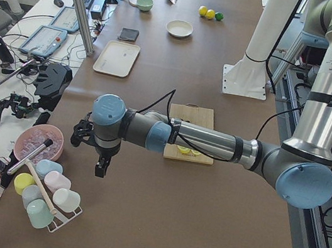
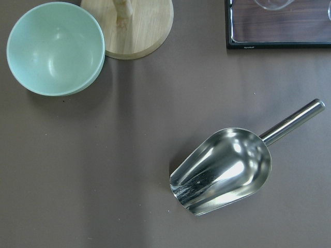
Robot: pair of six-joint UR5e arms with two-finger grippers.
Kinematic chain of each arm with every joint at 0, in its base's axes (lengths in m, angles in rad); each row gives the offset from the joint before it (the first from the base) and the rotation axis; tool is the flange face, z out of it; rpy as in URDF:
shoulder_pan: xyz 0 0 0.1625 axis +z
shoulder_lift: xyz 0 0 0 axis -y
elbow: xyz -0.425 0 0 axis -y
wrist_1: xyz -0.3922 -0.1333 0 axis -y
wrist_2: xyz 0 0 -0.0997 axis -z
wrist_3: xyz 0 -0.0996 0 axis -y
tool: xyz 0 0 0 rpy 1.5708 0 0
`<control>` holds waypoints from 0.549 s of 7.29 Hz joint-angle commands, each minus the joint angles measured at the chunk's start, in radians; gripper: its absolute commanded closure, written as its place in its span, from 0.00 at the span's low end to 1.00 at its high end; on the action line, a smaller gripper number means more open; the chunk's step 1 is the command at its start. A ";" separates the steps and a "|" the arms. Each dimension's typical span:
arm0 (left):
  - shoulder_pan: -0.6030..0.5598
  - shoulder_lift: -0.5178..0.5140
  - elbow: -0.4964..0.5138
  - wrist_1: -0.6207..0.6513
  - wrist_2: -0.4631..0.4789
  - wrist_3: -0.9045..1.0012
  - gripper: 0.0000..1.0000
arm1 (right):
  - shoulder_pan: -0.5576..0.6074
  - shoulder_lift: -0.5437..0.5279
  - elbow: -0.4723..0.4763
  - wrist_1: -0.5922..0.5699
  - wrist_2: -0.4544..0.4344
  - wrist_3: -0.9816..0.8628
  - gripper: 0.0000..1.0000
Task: Place red cherry on plate
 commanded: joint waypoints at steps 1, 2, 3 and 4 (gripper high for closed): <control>0.000 0.001 0.000 0.000 0.000 0.000 0.02 | 0.000 -0.005 0.001 0.003 0.004 -0.001 0.00; 0.000 0.004 0.000 0.000 0.000 0.000 0.02 | 0.000 -0.007 0.001 0.003 0.004 -0.001 0.00; 0.000 0.006 0.000 0.000 0.000 0.000 0.02 | -0.003 -0.007 0.001 0.003 0.004 -0.001 0.00; 0.000 0.006 0.000 0.000 0.000 0.000 0.02 | 0.000 -0.007 0.001 0.003 0.004 -0.001 0.00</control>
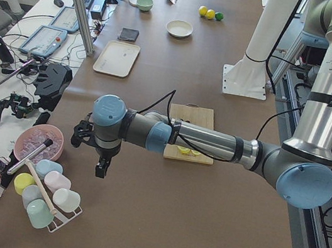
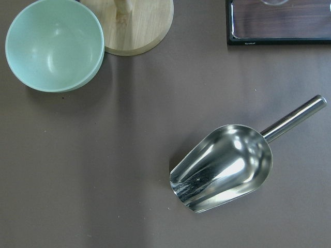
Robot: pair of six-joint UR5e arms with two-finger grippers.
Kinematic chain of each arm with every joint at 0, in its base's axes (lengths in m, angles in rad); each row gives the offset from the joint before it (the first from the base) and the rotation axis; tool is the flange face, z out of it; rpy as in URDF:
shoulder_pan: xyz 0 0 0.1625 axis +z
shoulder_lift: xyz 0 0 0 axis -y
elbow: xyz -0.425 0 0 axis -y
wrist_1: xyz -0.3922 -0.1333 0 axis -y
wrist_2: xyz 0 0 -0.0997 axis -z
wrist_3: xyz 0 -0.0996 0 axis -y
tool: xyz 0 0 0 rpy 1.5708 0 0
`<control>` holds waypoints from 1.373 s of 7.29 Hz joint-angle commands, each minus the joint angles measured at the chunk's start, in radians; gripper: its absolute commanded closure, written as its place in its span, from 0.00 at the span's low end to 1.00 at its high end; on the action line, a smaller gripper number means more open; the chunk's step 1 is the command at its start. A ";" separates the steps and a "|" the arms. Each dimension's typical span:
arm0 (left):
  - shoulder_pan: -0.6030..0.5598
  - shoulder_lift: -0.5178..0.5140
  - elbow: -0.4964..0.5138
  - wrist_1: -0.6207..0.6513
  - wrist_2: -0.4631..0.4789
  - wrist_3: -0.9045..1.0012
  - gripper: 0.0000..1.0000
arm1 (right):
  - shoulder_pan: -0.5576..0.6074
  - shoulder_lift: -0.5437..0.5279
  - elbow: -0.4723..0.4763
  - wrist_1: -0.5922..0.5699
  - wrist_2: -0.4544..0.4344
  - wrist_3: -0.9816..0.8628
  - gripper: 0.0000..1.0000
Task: Place red cherry on plate
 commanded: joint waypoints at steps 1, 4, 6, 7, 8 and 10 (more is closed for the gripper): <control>0.000 0.001 0.000 0.000 0.000 0.000 0.02 | -0.002 0.000 0.002 0.000 0.000 -0.002 0.00; 0.000 0.001 -0.001 0.000 -0.002 0.000 0.02 | -0.037 0.006 0.011 0.044 -0.004 0.001 0.00; 0.002 -0.004 -0.011 0.000 -0.002 -0.002 0.02 | -0.138 0.006 0.011 0.209 -0.001 0.148 0.00; 0.002 -0.007 -0.009 0.000 -0.002 -0.003 0.02 | -0.199 0.007 0.011 0.297 -0.004 0.267 0.00; 0.002 -0.007 -0.009 0.000 -0.002 -0.002 0.02 | -0.279 0.007 0.009 0.386 -0.017 0.373 0.00; 0.002 -0.005 -0.008 0.000 -0.002 -0.002 0.02 | -0.403 -0.005 0.011 0.542 -0.050 0.491 0.00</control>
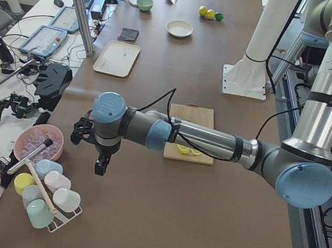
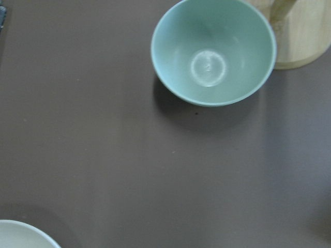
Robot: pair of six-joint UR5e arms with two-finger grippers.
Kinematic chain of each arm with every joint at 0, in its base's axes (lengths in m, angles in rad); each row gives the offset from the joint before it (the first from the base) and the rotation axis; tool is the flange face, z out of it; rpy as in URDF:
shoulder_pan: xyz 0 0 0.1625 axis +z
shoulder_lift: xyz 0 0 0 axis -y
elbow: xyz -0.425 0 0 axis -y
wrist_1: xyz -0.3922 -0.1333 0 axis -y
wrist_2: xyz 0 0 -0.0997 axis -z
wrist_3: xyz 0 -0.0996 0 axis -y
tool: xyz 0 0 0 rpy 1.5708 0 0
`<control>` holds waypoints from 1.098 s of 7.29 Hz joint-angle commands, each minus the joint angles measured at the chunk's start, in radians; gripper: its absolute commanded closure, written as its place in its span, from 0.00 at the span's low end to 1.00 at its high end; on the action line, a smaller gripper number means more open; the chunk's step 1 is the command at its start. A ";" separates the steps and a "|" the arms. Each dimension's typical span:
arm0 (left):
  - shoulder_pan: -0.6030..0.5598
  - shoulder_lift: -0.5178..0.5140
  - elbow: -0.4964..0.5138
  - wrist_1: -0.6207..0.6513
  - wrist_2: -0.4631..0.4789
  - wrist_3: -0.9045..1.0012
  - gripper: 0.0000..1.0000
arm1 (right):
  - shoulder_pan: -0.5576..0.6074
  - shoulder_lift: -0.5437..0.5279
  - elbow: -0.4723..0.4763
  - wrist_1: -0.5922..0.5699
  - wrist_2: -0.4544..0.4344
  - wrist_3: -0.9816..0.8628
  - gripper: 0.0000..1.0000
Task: Place red cherry on plate
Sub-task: 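Reach the right gripper to the white round plate and grip its rim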
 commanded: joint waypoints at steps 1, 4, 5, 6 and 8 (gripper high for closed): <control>0.000 0.003 0.001 0.000 0.000 0.002 0.02 | -0.137 -0.010 0.000 0.135 -0.017 0.071 0.00; 0.000 0.004 0.001 0.000 0.000 0.002 0.02 | -0.249 -0.016 0.000 0.192 -0.072 0.068 0.00; -0.001 0.006 0.001 0.000 0.000 0.002 0.02 | -0.286 -0.033 -0.001 0.192 -0.101 0.068 0.01; -0.001 0.007 0.001 -0.002 0.000 0.003 0.02 | -0.322 -0.045 -0.006 0.193 -0.150 0.068 0.01; -0.001 0.010 0.001 -0.002 0.000 0.003 0.02 | -0.330 -0.053 -0.009 0.193 -0.145 0.070 0.27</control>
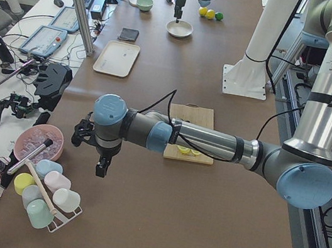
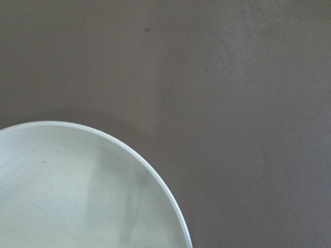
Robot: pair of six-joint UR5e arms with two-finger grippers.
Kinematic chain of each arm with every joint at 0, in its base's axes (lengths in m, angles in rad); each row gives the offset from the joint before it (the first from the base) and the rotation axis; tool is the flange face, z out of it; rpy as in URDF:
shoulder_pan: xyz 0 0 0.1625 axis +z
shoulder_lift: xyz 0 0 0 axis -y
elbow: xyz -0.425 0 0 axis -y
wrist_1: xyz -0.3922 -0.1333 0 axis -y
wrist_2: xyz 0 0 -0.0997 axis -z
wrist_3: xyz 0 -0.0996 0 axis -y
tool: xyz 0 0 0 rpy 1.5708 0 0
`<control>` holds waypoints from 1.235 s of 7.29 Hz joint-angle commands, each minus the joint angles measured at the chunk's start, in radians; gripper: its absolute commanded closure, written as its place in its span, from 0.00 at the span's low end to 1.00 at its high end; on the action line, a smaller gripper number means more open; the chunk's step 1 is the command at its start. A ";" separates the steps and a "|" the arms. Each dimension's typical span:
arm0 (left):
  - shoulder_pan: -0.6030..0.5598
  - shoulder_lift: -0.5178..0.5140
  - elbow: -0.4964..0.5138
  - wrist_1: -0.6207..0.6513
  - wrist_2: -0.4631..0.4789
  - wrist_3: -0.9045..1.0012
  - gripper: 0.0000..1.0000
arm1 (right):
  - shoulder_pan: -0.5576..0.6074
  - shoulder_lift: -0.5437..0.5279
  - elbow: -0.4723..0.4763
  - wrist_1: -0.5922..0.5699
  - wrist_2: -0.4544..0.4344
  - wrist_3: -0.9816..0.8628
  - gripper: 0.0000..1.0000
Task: Place red cherry on plate
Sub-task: 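Reach the right gripper to the white round plate and grip its rim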
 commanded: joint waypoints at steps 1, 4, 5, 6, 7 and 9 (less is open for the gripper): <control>0.000 0.004 0.000 0.000 0.000 0.000 0.02 | -0.008 -0.010 0.003 0.001 0.003 0.001 0.76; 0.000 0.007 0.000 0.000 0.000 0.000 0.02 | -0.008 -0.051 0.023 0.036 -0.005 0.000 1.00; 0.000 0.011 0.000 0.000 0.000 0.000 0.02 | -0.010 -0.050 0.024 0.036 -0.002 0.001 1.00; 0.000 0.013 0.000 0.000 0.000 0.000 0.02 | -0.011 -0.047 0.024 0.036 0.001 0.004 1.00; 0.000 0.013 0.000 0.000 0.000 0.000 0.02 | -0.008 -0.047 0.044 0.036 0.018 0.013 1.00; -0.002 0.013 0.000 0.000 0.000 0.000 0.02 | 0.036 -0.034 0.107 0.036 0.183 0.091 1.00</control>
